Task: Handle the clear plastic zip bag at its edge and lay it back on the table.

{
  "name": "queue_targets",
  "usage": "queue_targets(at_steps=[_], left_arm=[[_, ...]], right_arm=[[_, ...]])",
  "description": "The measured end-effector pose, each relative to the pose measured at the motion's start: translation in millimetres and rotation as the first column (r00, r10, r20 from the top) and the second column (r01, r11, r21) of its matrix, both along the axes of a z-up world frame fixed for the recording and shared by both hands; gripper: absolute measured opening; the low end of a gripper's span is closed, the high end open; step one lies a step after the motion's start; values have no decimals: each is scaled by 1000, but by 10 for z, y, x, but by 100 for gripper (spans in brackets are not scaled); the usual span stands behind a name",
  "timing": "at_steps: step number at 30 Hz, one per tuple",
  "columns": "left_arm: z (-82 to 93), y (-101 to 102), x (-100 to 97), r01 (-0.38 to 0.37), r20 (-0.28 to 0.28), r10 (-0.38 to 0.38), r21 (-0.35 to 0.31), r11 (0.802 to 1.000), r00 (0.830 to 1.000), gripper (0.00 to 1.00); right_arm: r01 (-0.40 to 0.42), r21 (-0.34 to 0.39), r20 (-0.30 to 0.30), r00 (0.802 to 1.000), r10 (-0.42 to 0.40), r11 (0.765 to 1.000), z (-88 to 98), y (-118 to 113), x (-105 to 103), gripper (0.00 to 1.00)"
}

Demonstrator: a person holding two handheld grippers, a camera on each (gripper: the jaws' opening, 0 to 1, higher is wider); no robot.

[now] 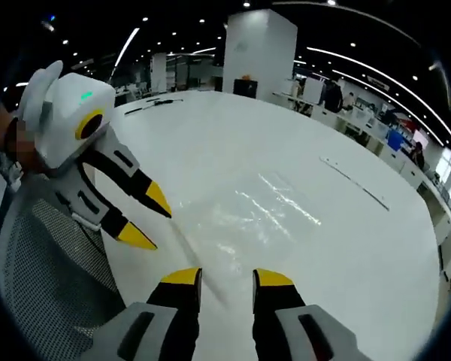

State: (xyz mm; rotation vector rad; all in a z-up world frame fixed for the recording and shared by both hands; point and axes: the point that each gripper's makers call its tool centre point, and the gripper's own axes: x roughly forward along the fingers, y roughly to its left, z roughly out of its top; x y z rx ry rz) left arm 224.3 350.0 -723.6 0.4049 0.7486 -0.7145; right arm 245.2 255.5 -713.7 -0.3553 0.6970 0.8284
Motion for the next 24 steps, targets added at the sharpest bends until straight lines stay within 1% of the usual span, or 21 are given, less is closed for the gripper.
queue_targets(at_steps=[1, 3, 4, 5, 7, 8, 9, 12, 13, 14, 15, 16, 17, 19, 20, 22, 24], left_arm=[[14, 25, 11, -21, -8, 21, -21, 1000, 1000, 26], [69, 70, 30, -59, -6, 59, -69, 996, 998, 28], [78, 109, 50, -83, -10, 83, -91, 992, 997, 29], [88, 136, 55, -91, -11, 91, -99, 991, 996, 30], [86, 207, 75, -125, -23, 123, -126, 984, 992, 33], [102, 239, 40, -143, -29, 140, -138, 980, 990, 34], [118, 275, 47, -156, -22, 154, -151, 976, 988, 35], [102, 396, 51, -160, -25, 158, -166, 973, 987, 40], [98, 406, 47, -161, -26, 159, -166, 973, 987, 42], [89, 420, -6, -164, -29, 162, -166, 972, 986, 44], [99, 441, -24, -173, -27, 171, -177, 969, 985, 45], [103, 457, -35, -189, -31, 187, -190, 963, 982, 47], [109, 469, -46, -197, -33, 194, -199, 960, 980, 47], [116, 500, -55, -213, -23, 213, -207, 955, 977, 47], [89, 523, -50, -215, -22, 215, -202, 956, 976, 48], [78, 557, -65, -221, -3, 225, -202, 954, 974, 49], [87, 563, -90, -231, -15, 233, -211, 950, 972, 50]], right_arm=[[8, 10, -1, 1000, -8, 1000, 0, -6, 9, 25], [26, 24, -7, 1000, -26, 999, 1, -34, 4, 28], [52, 46, -14, 999, -51, 998, 10, -69, -8, 28], [58, 52, -17, 998, -57, 997, 12, -78, -14, 30], [94, 80, -42, 995, -91, 992, 5, -130, -35, 33], [111, 90, -38, 993, -108, 990, 15, -169, -40, 35], [121, 100, -41, 992, -117, 988, 23, -193, -62, 36], [157, 129, -51, 987, -151, 979, 38, -289, -104, 39], [187, 154, -72, 982, -177, 970, 46, -304, -105, 40], [215, 182, -83, 976, -203, 959, 75, -320, -99, 41], [236, 207, -71, 971, -226, 949, 122, -351, -88, 42], [248, 219, -65, 969, -239, 944, 140, -382, -83, 43], [250, 217, -67, 968, -241, 943, 129, -416, -94, 44], [266, 222, -70, 964, -256, 938, 125, -476, -120, 46], [277, 232, -79, 961, -266, 933, 128, -482, -131, 47], [302, 259, -80, 953, -291, 918, 147, -513, -137, 48], [321, 273, -86, 947, -310, 907, 148, -558, -157, 49]])
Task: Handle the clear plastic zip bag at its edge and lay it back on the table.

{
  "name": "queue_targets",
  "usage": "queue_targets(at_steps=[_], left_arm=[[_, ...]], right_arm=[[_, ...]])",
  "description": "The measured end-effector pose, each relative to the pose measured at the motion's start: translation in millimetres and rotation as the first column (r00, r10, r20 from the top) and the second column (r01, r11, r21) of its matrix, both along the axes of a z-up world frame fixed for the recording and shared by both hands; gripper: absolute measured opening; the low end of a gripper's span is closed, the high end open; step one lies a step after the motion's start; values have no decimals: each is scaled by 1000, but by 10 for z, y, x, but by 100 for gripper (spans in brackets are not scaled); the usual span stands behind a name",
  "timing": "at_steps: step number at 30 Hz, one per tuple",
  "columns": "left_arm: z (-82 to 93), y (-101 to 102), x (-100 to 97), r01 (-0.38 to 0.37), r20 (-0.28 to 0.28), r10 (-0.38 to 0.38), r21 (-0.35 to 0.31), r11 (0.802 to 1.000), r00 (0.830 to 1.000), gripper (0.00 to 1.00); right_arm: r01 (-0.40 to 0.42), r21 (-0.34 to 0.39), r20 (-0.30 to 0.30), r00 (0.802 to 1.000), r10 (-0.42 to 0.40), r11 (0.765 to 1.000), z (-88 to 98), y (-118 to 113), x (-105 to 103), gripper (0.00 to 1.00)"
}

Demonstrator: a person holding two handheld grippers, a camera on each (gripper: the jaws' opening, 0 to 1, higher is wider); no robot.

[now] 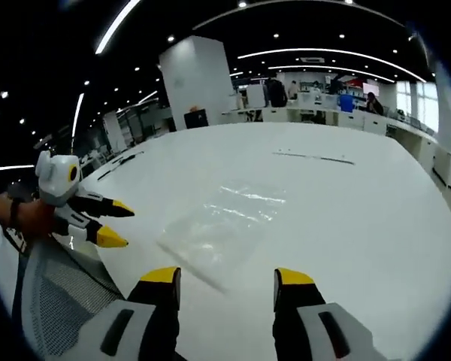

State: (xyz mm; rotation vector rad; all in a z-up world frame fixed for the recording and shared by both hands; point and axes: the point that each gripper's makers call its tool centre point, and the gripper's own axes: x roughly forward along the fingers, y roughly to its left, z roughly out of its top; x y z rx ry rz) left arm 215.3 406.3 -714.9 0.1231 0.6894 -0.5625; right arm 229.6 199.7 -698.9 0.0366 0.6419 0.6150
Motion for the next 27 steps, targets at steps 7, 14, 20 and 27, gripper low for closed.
queue_targets(at_steps=[7, 14, 20, 27], left_arm=[[-32, 1, 31, -1, 12, 1, -21, 1000, 1000, 52], [-32, 0, 16, 12, 7, -12, -13, 1000, 1000, 53], [-21, -8, 21, 13, 17, -13, -7, 1000, 1000, 56], [-28, 5, 11, 4, 10, -4, -5, 1000, 1000, 56]], right_arm=[[25, 21, 11, 1000, -26, 999, 37, -7, -77, 53], [41, 31, 24, 999, -42, 999, 114, -20, -75, 54], [36, 26, 30, 999, -37, 999, 119, -21, -62, 54], [38, 31, 34, 999, -39, 999, 99, -38, -42, 54]])
